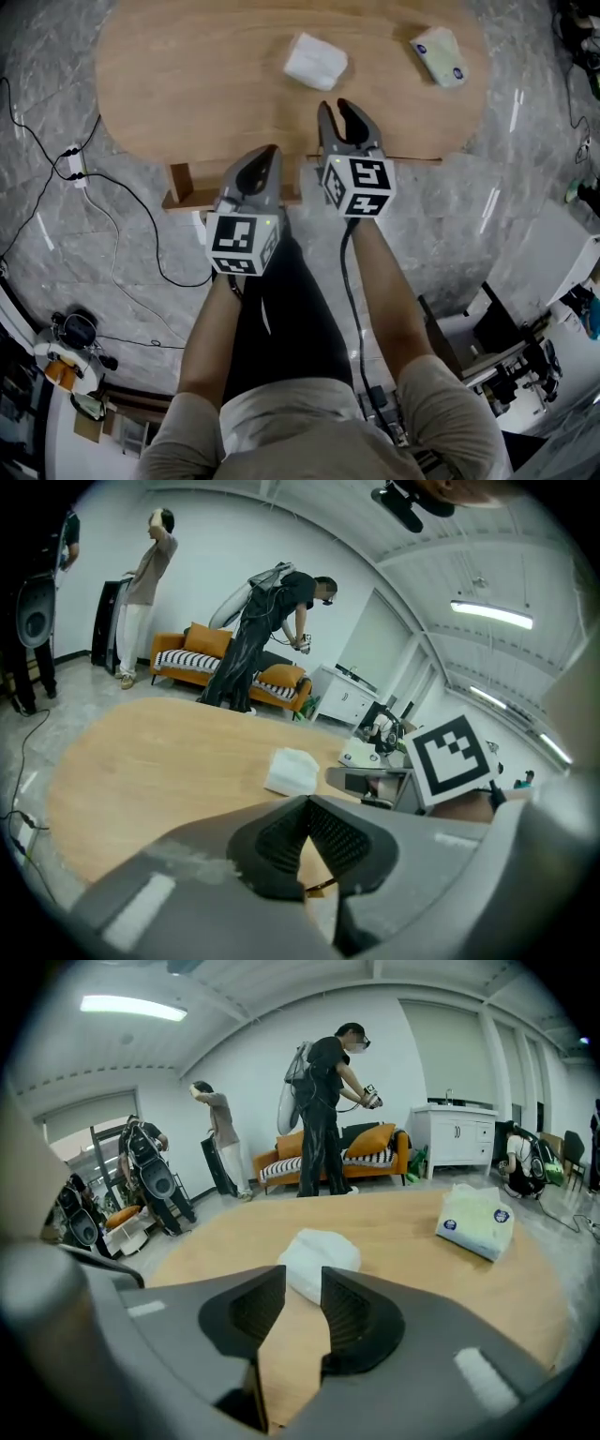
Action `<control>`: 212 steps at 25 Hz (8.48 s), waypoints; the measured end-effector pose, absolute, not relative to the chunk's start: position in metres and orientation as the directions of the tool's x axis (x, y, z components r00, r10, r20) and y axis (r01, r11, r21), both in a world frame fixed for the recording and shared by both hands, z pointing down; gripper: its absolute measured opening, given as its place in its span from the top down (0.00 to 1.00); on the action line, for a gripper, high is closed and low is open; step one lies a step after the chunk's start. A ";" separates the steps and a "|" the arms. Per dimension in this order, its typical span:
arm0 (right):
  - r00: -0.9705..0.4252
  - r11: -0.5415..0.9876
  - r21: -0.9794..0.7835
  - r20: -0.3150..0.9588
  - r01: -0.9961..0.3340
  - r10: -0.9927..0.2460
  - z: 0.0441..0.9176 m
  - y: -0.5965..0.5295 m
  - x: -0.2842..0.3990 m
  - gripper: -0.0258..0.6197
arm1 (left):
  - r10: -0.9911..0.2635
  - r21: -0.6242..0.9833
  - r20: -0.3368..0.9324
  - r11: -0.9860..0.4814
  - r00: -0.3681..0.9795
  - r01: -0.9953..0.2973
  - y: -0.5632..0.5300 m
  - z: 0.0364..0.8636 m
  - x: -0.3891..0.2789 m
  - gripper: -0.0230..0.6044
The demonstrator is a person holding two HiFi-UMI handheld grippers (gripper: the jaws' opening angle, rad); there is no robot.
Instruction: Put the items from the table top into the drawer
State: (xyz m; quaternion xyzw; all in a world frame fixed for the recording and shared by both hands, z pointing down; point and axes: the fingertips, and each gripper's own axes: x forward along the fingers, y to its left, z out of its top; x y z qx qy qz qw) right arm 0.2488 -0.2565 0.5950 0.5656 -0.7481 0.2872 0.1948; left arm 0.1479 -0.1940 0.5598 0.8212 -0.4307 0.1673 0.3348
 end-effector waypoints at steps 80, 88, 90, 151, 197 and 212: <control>-0.497 0.424 -0.264 0.540 -0.866 -0.679 0.584 -0.127 0.049 0.93 | -0.627 0.393 0.620 -0.272 0.471 -0.878 -0.066 0.574 -0.020 0.93; -0.530 0.458 -0.278 0.563 -0.844 -0.635 0.595 -0.104 0.016 0.93 | -0.641 0.393 0.631 -0.221 0.437 -0.893 -0.056 0.581 -0.053 0.93; -0.535 0.465 -0.279 0.564 -0.840 -0.628 0.596 -0.101 0.009 0.93 | -0.641 0.393 0.633 -0.216 0.434 -0.894 -0.054 0.584 -0.059 0.93; -0.415 0.424 -0.246 0.831 -0.872 -0.371 0.770 -0.062 -0.026 0.92 | -0.575 0.400 0.690 -0.203 0.440 -0.894 -0.040 0.643 -0.107 0.93; -0.502 0.489 -0.158 0.465 -0.858 -0.730 0.298 -0.086 -0.023 0.95 | -0.821 0.387 0.382 -0.275 0.424 -0.880 -0.086 0.280 -0.100 0.93; -0.522 0.522 -0.024 0.083 -0.852 -0.849 0.103 -0.060 0.010 0.95 | -0.819 0.278 0.187 -0.485 0.542 -0.829 -0.087 0.139 -0.033 0.93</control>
